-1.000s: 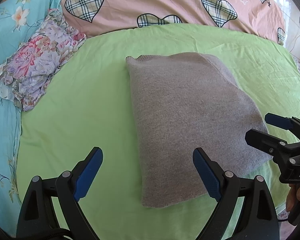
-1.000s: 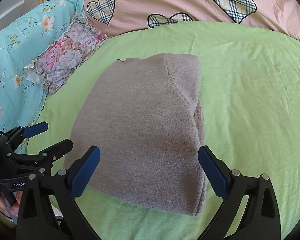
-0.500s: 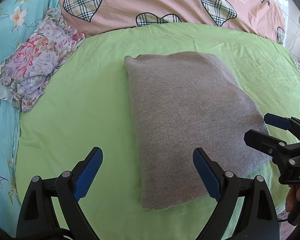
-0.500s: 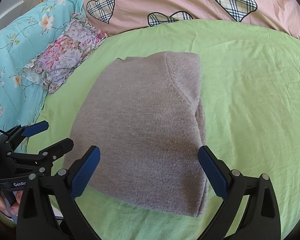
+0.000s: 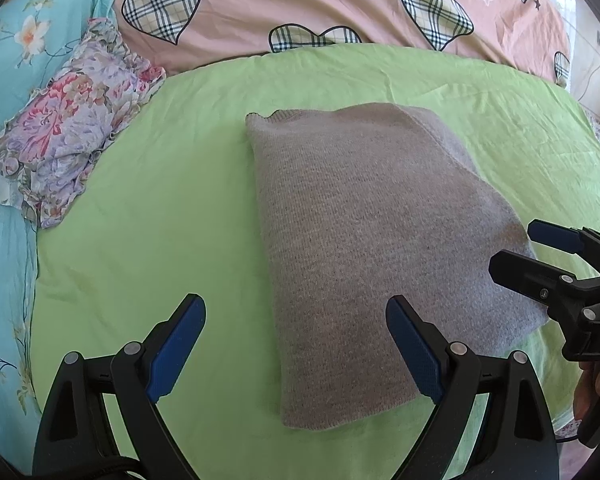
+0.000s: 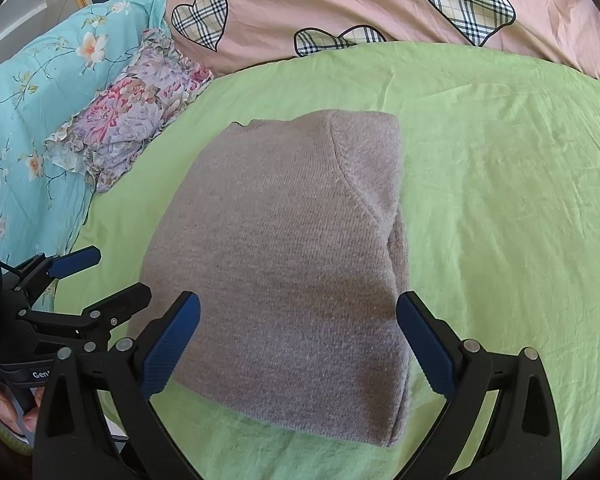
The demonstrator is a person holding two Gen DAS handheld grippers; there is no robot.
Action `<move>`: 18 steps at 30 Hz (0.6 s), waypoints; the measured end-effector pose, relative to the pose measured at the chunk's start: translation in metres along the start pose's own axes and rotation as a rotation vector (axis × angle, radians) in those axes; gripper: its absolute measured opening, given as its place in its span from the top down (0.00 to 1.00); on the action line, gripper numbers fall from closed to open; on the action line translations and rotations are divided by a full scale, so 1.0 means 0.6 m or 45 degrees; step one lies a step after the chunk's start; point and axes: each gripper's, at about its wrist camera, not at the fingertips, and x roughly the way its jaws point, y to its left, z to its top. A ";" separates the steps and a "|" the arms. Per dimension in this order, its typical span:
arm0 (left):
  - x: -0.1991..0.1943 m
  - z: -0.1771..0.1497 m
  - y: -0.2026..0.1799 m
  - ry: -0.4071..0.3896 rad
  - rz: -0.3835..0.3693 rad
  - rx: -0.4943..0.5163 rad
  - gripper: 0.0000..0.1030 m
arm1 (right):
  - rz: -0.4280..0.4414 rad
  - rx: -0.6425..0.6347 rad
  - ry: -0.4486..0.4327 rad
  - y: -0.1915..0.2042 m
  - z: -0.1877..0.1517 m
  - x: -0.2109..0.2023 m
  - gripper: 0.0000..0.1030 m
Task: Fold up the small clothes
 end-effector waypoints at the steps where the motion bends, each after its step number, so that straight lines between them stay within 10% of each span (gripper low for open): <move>1: 0.001 0.002 0.000 0.001 -0.001 -0.001 0.10 | -0.001 0.000 -0.001 0.001 0.000 0.000 0.04; 18: 0.009 0.020 0.015 -0.014 0.046 -0.051 0.10 | 0.001 -0.014 -0.007 0.000 0.021 0.013 0.04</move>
